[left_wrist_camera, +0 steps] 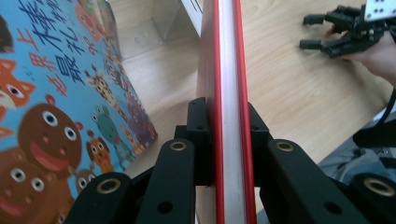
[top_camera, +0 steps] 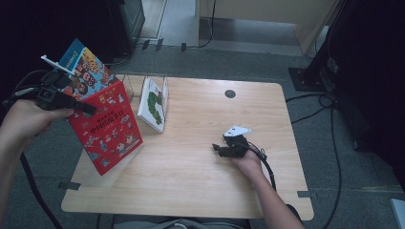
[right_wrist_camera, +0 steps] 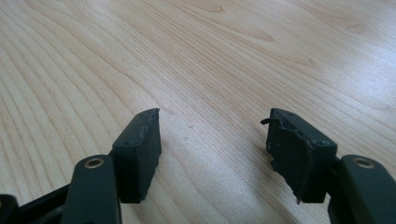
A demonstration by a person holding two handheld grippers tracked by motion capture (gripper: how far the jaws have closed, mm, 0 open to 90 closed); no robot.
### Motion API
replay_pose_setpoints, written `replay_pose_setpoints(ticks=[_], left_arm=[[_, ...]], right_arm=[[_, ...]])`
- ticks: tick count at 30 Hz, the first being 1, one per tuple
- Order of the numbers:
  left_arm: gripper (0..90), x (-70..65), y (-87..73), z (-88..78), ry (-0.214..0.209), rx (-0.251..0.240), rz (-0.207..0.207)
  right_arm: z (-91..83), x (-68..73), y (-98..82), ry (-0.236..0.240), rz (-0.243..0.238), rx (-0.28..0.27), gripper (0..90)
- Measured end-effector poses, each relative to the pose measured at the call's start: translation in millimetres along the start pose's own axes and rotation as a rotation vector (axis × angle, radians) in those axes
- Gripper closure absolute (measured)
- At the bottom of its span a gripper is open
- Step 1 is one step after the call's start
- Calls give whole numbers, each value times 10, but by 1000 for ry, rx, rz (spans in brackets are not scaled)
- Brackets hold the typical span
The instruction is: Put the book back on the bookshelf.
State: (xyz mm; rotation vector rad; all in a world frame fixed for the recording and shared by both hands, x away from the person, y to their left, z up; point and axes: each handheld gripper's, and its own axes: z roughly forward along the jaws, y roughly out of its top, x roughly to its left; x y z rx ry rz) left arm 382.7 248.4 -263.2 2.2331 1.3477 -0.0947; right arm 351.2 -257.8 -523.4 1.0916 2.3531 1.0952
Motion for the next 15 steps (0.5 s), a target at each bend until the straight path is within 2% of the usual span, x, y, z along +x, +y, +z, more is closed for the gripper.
replay_pose_setpoints(ticks=[2,7,15], left_arm=[[800,31,47,14,8,-5,-24],[799,65,187,59,47,3,-47],[800,161,359,156,101,-29,-97]], right_arm=[[0,-1,0,-1,-1,-1,352],[3,1,1,-2,-2,-1,347],[13,2,8,-4,1,-2,333]])
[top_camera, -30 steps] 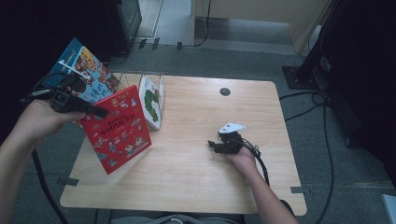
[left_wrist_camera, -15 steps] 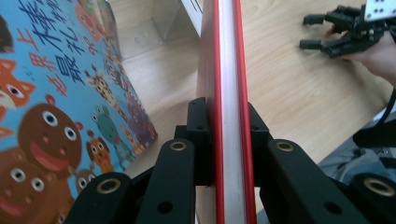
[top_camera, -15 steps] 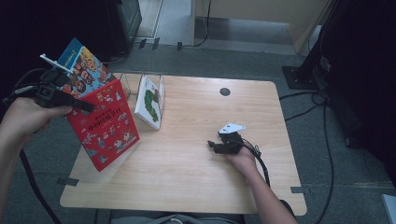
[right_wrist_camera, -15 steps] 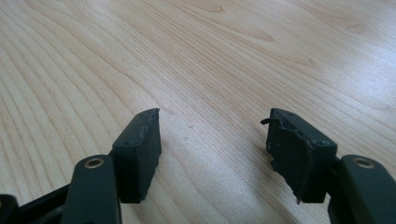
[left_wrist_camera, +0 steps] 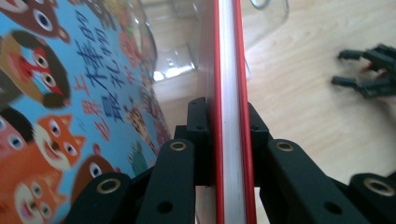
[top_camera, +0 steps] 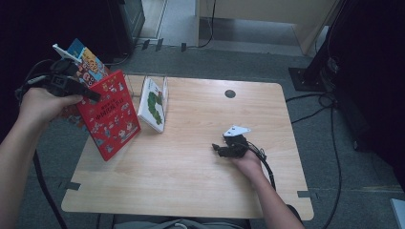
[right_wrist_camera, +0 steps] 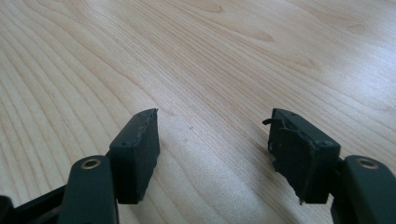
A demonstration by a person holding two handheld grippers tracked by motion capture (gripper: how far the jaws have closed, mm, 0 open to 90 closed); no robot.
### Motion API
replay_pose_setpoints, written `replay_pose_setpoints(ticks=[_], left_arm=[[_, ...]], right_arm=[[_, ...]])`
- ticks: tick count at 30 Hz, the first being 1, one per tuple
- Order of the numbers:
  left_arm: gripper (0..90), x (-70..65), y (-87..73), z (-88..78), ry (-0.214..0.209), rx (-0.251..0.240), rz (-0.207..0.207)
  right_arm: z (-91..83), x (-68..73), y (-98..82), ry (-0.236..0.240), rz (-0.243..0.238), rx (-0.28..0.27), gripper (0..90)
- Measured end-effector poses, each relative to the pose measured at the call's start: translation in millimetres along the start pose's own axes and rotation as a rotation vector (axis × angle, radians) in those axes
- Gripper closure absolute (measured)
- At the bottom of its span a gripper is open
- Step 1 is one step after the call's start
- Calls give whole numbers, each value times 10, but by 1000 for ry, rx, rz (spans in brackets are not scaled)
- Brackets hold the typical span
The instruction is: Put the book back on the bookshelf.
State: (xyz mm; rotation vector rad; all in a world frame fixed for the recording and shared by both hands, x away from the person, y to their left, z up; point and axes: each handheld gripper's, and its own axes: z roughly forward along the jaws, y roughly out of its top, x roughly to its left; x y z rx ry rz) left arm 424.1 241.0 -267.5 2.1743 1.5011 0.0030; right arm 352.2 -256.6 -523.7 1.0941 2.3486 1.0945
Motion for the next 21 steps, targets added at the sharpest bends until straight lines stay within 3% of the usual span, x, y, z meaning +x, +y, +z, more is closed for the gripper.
replay_pose_setpoints(ticks=[12,18,21], left_arm=[[800,136,269,105,7,-36,-56],[800,160,388,51,12,-46,-60],[800,178,451,12,17,-78,-71]], right_arm=[[24,-4,20,-2,2,1,319],[28,-2,25,-5,3,3,317],[32,4,29,-9,11,3,317]])
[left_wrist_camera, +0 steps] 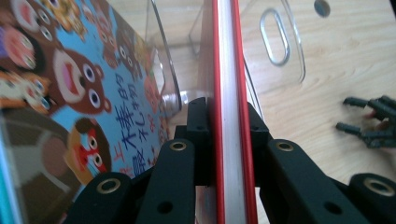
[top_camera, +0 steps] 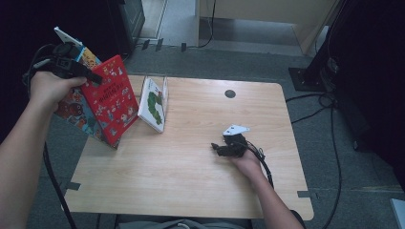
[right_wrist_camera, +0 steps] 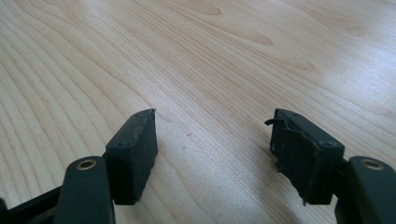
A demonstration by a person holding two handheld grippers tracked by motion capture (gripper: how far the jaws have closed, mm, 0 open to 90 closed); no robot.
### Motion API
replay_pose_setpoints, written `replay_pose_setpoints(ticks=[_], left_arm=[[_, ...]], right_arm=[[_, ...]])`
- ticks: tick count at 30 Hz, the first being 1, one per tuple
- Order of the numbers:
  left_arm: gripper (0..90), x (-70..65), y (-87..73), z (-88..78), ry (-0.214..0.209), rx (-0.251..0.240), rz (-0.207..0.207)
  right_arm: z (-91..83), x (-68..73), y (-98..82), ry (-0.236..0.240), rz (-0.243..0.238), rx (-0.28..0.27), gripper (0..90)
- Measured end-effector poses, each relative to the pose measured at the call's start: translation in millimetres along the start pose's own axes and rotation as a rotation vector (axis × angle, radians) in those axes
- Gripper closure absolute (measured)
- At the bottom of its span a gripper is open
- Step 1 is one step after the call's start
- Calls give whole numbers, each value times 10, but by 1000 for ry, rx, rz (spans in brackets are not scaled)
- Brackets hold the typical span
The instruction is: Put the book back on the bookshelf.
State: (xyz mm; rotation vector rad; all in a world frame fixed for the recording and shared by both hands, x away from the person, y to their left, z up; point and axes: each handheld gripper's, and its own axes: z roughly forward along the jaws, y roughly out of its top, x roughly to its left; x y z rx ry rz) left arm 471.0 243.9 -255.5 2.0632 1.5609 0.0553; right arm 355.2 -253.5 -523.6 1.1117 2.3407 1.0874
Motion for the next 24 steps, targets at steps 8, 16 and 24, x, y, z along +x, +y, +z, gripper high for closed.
replay_pose_setpoints(ticks=[8,16,24], left_arm=[[800,29,56,190,-8,-16,-7],[793,11,71,255,-10,39,32],[777,73,76,280,-11,175,38]], right_arm=[[10,4,7,-2,4,-1,317],[13,6,10,-5,7,0,318],[18,1,15,-9,8,0,320]])
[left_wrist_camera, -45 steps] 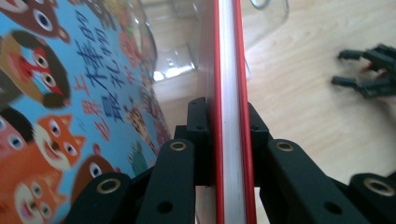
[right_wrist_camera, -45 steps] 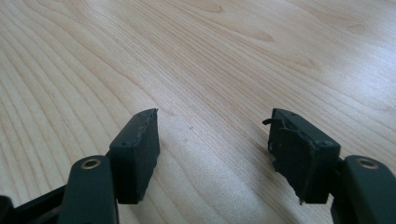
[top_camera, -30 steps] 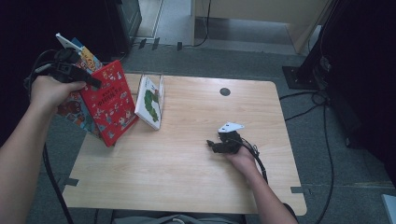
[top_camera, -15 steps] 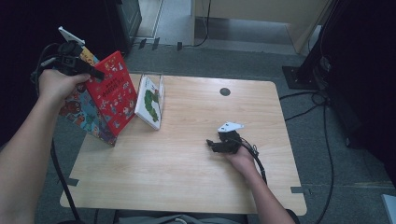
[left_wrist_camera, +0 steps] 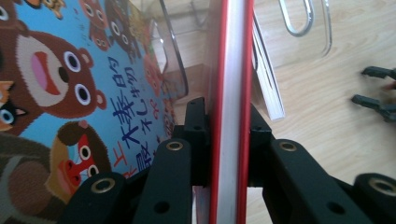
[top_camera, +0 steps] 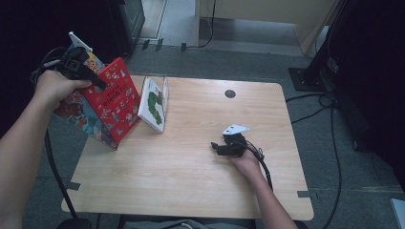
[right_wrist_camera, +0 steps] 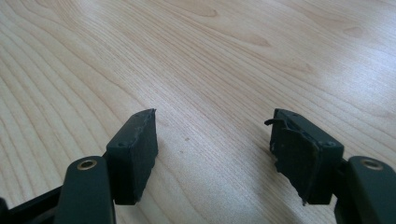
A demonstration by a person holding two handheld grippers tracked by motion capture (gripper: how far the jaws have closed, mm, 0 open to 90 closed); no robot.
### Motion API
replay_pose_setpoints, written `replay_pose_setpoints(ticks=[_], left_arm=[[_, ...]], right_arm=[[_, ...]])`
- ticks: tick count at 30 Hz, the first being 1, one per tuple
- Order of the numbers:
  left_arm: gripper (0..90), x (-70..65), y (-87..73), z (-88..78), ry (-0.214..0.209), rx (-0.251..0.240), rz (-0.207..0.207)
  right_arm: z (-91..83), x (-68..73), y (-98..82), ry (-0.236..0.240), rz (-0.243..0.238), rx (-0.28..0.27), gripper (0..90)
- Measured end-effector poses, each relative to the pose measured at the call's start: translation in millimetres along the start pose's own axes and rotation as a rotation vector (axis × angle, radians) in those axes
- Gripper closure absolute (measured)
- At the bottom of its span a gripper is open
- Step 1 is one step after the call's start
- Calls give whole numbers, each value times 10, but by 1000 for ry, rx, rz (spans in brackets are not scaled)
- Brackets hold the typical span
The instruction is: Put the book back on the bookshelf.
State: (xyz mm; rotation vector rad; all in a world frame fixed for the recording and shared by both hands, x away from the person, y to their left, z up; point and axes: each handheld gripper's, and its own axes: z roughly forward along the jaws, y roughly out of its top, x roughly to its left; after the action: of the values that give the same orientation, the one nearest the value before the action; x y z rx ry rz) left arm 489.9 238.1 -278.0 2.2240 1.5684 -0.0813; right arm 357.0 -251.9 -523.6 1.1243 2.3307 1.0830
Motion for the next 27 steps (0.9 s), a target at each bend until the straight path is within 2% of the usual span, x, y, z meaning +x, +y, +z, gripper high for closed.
replay_pose_setpoints(ticks=[1,4,5,7,11,19,22,27], left_arm=[[774,1,13,18,-3,20,1],[770,-34,58,120,-2,105,45],[770,-43,68,141,0,106,46],[776,-55,98,151,-1,96,48],[800,-33,163,128,7,75,3],[800,67,275,86,18,1,-89],[800,98,318,79,11,-30,-115],[798,136,378,107,-8,-53,-144]], right_arm=[[2,-1,2,-2,1,0,321],[4,0,3,-5,4,-2,322],[3,0,3,-5,3,-2,322],[3,1,3,-4,4,-2,323],[3,0,3,-6,3,-3,323],[6,-3,5,-4,1,-4,324],[7,-5,6,-2,-1,-3,325],[9,-7,8,-1,-3,-3,327]])
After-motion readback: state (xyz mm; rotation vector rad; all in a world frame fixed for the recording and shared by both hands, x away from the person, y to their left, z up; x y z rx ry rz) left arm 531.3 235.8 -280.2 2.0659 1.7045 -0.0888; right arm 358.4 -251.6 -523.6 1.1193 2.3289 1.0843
